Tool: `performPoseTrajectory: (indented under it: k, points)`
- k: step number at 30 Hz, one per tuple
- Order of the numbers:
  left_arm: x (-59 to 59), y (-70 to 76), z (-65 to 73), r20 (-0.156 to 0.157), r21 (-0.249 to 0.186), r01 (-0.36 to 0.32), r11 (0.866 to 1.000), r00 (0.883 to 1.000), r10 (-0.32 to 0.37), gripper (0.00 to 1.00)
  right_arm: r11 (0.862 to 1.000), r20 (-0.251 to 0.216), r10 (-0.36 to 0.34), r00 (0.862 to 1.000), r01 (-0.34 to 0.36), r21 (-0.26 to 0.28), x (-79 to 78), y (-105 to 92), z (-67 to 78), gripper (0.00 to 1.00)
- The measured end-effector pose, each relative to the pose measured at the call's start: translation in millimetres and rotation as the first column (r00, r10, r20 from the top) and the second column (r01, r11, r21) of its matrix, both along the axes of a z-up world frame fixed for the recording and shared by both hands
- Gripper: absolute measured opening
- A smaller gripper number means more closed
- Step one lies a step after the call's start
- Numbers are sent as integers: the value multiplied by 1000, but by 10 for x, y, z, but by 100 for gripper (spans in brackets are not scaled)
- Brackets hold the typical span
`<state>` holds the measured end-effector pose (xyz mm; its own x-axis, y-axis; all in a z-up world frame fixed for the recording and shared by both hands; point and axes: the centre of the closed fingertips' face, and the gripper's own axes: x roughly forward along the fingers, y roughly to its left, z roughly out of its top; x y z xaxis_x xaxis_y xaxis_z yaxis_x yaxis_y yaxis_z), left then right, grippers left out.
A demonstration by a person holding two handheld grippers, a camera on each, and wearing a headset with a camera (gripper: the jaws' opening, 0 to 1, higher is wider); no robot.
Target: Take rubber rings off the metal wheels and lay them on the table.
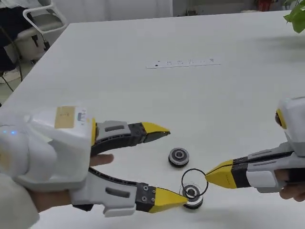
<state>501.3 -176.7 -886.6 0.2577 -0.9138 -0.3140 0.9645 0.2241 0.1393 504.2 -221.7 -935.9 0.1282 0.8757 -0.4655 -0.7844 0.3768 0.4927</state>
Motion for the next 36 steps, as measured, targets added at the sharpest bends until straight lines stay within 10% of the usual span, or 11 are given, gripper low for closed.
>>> performPoseTrajectory:
  k: [16,36]
  points:
    - [-32,834,182,36,-6,-241,971,970,241,79,1000,114,20,993,-17,-26,-1,74,386,0]
    - [-302,1121,-191,-113,-6,-366,931,925,363,99,996,150,93,984,-92,-15,59,486,532,0]
